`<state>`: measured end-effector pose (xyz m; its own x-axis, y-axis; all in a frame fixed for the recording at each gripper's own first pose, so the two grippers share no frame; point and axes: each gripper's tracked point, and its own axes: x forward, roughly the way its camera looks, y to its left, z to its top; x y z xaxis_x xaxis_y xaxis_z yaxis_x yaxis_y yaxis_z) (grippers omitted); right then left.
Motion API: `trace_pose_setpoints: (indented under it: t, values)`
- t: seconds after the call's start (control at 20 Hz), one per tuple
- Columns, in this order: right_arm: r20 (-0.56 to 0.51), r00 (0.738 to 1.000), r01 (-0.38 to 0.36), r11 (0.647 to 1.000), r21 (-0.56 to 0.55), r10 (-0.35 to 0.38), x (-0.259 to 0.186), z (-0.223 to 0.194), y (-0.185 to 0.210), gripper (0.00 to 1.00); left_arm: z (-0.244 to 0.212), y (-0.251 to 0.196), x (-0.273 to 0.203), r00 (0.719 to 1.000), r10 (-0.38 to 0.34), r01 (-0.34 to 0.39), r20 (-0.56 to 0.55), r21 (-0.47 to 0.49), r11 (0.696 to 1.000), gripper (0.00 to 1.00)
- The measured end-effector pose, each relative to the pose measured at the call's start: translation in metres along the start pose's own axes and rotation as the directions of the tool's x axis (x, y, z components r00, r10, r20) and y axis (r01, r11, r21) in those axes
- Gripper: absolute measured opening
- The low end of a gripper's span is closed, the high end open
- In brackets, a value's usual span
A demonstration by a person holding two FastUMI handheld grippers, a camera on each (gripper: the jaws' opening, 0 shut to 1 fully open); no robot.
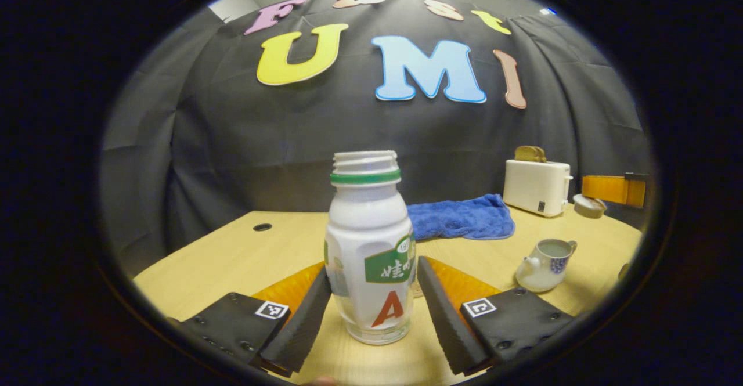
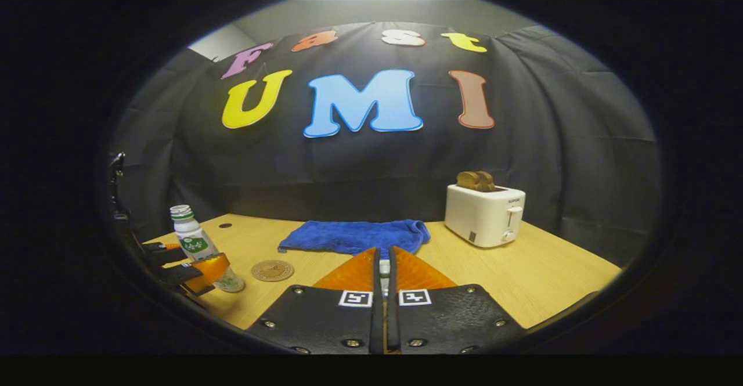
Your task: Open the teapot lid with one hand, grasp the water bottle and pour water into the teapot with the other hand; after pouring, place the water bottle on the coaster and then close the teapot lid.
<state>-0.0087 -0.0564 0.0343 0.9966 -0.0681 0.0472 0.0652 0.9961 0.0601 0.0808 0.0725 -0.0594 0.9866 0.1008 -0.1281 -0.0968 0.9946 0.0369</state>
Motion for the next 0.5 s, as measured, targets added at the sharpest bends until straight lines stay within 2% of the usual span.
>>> trace_pose_setpoints:
  t: [0.05, 0.2, 0.25, 0.3, 0.35, 0.5]
  values:
    - [-0.002, 1.000, 0.003, 1.000, 0.001, -0.003, -0.001, -0.001, -0.004, 0.02, -0.002, 0.000, 0.003, 1.000, 0.001, -0.001, -0.007, 0.001, 1.000, 0.98]
    - [-0.006, 1.000, 0.022, 1.000, 0.011, -0.022, -0.004, -0.003, -0.017, 0.02, -0.009, -0.001, 0.009, 1.000, 0.002, -0.002, -0.028, 0.008, 1.000, 0.98]
    - [-0.008, 0.999, 0.031, 0.999, 0.014, -0.031, -0.005, -0.005, -0.023, 0.02, -0.009, -0.001, 0.006, 1.000, 0.001, -0.001, -0.028, 0.009, 1.000, 0.93]
    - [-0.010, 0.999, 0.040, 0.999, 0.019, -0.040, -0.006, -0.006, -0.028, 0.02, -0.008, -0.001, 0.007, 1.000, -0.006, 0.006, -0.030, 0.010, 1.000, 0.82]
    - [-0.014, 0.999, 0.050, 0.999, 0.023, -0.049, -0.007, -0.008, -0.034, 0.02, -0.009, -0.003, 0.007, 0.999, -0.006, 0.007, -0.034, 0.011, 1.000, 0.92]
    - [-0.022, 0.997, 0.078, 0.996, 0.033, -0.077, -0.011, -0.012, -0.052, 0.02, -0.009, -0.006, 0.007, 0.999, -0.014, 0.015, -0.040, 0.021, 1.000, 0.90]
